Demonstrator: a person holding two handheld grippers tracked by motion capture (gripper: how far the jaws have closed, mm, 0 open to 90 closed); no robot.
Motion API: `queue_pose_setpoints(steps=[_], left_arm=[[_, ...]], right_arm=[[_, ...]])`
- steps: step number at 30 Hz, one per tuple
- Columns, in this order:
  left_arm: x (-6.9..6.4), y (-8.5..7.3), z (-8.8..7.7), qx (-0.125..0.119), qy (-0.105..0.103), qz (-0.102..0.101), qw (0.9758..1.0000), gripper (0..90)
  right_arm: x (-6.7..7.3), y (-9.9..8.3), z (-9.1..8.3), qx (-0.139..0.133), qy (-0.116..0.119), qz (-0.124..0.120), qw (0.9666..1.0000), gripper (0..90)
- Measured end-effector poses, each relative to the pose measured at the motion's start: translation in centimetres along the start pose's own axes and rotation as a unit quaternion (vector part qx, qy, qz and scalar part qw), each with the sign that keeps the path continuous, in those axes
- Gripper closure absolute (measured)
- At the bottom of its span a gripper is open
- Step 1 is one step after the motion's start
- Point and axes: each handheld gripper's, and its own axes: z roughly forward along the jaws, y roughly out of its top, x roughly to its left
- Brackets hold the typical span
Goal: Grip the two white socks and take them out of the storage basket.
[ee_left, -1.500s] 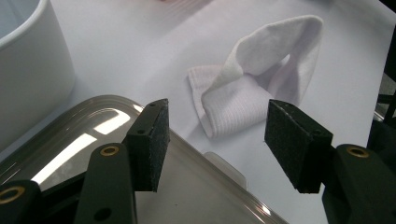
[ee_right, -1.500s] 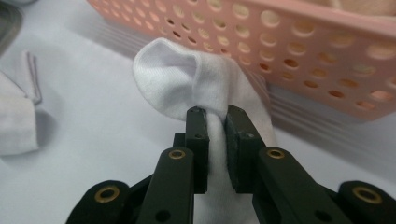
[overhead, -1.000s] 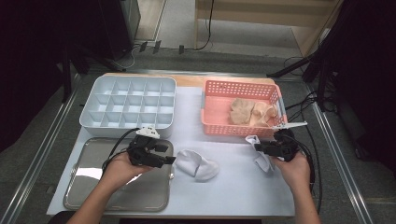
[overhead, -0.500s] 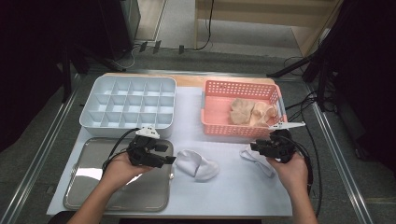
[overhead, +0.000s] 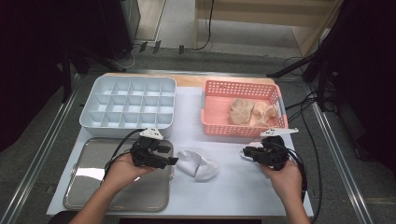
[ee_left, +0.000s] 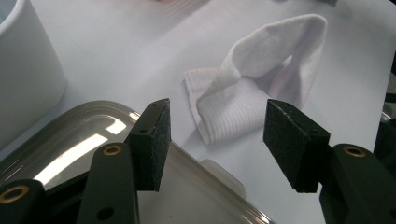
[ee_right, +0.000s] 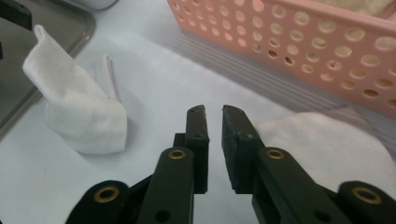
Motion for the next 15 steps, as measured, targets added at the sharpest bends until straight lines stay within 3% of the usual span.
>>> queue_pose_setpoints(steps=[2, 11, 15], left_arm=[[0.0, 0.0, 0.0, -0.003, 0.001, -0.001, 1.0000, 43.1], [0.2, 0.1, 0.3, -0.002, 0.001, 0.003, 1.0000, 43.4], [0.4, 0.3, 0.6, -0.004, 0.000, -0.004, 1.0000, 44.5]], right_arm=[[0.3, 0.1, -0.1, -0.004, 0.011, 0.006, 0.9999, 86.3], [2.1, 0.4, 0.8, 0.006, 0.039, -0.017, 0.9990, 90.0], [2.6, 0.6, 1.4, 0.014, 0.047, -0.026, 0.9985, 90.0]])
